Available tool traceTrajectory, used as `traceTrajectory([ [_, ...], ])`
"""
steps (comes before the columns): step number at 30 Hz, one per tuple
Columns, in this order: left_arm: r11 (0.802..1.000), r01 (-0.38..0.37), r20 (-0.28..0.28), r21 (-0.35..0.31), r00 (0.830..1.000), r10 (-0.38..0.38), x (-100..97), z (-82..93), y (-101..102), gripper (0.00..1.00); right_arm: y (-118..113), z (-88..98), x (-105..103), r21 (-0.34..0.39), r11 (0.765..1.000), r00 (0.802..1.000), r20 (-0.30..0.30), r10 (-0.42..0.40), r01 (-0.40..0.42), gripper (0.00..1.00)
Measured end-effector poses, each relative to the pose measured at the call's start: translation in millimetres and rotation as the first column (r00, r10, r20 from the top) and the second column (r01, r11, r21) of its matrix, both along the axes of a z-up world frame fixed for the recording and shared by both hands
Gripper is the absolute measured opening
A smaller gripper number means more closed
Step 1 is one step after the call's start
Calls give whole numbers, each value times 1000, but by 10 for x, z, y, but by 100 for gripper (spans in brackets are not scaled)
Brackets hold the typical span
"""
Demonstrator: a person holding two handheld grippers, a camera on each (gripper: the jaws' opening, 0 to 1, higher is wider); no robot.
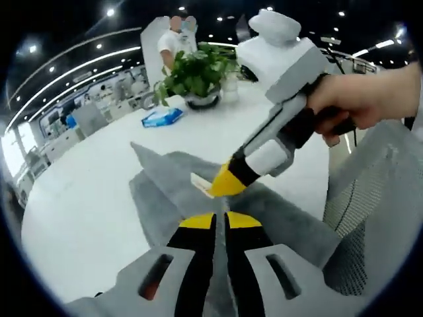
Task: Open the folded towel by lifting each exposed corner and separating the folded layers until the towel lies flat within the target outline without major curled edges
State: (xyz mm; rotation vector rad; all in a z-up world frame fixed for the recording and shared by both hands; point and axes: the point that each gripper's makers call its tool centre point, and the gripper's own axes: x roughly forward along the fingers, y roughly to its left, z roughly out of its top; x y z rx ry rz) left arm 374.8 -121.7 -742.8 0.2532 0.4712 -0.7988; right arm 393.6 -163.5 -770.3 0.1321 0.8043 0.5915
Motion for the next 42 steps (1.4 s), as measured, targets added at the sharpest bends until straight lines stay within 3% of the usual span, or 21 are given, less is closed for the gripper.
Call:
traceTrajectory([
  [3,985,-160,-47,-64,986,157,186,23,302,4,-39,-37,-5,-17,1000,1000,-1,-1,1,0],
  [4,970,-235,-70,-57,970,231,262,-29,461,4,-50,-43,-10,-26,1000,1000,0,1,-1,0],
  [6,955,-293,-85,-35,953,290,316,-113,628,4,-56,-52,-15,-36,999,1000,4,6,-6,0],
  [7,943,-332,-122,-16,937,328,310,-192,708,4,-58,-58,-18,-43,999,1000,8,10,-9,0],
  [9,937,-350,-201,-9,918,341,271,-331,716,5,-62,-72,-22,-57,998,1000,15,16,-15,0],
  [11,939,-344,-242,27,909,340,234,-464,708,6,-63,-82,-26,-65,998,1000,20,23,-21,0],
  [14,938,-346,-290,0,898,332,230,-540,625,9,-76,-97,-27,-70,997,999,20,25,-23,0],
  [16,935,-354,-299,16,891,342,239,-586,621,9,-88,-110,-33,-74,997,999,19,26,-25,0],
  [18,939,-339,-264,51,902,340,269,-607,640,9,-98,-121,-37,-76,997,999,18,27,-26,0],
  [25,944,-327,-289,32,901,322,403,-630,548,5,-132,-143,-38,-74,997,1000,13,23,-22,0],
  [30,955,-292,-269,52,917,295,417,-627,541,1,-202,-124,-20,-87,996,1000,18,16,-14,0],
  [42,963,-259,-236,72,934,268,437,-562,632,1,-645,-141,96,-157,987,999,21,-32,35,0],
])
